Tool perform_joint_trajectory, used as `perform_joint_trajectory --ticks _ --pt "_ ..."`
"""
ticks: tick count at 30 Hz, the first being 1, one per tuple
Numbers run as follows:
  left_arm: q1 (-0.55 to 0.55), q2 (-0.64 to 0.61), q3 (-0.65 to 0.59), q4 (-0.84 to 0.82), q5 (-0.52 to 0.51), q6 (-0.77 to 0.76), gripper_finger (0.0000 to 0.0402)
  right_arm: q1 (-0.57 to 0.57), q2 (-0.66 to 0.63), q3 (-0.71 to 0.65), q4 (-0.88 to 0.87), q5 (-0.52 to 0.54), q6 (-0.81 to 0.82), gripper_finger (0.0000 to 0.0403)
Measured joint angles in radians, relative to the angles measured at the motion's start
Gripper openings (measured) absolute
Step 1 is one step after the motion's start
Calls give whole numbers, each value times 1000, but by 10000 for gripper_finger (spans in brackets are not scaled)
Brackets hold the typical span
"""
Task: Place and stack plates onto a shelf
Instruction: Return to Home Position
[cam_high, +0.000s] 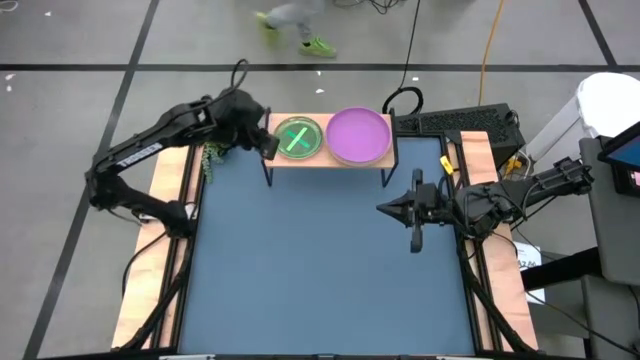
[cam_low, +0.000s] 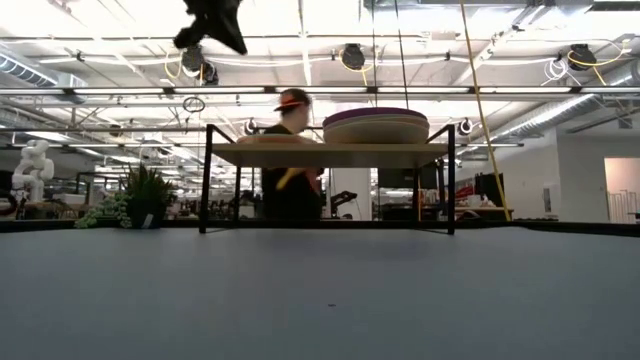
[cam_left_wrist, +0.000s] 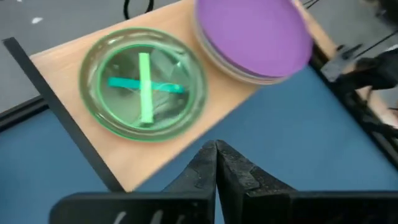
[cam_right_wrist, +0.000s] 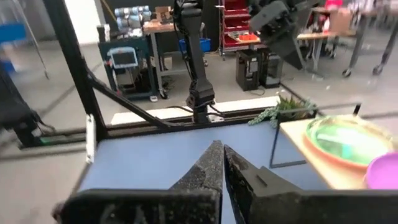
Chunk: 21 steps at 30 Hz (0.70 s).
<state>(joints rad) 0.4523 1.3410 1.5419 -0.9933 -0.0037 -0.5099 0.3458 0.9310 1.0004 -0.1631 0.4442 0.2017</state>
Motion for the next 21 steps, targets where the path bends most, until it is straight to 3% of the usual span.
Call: perform_joint_trajectory --ticks 5,9,12,14,21 --pt "-104 -53 0 -1 -23 -40 4 0 -1 0 -5 0 -110 0" --pt "-164 -93 0 -23 32 -9 5 0 -1 0 -12 -3 -117 0" --pt "-211 -121 0 -22 56 -96 9 2 -3 0 -14 -7 -117 0" --pt "-255 -134 0 -19 56 -108 10 2 -8 0 -15 -49 -119 0" --pt "-415 -131 0 1 -45 138 11 3 -42 0 -14 -262 -136 0"
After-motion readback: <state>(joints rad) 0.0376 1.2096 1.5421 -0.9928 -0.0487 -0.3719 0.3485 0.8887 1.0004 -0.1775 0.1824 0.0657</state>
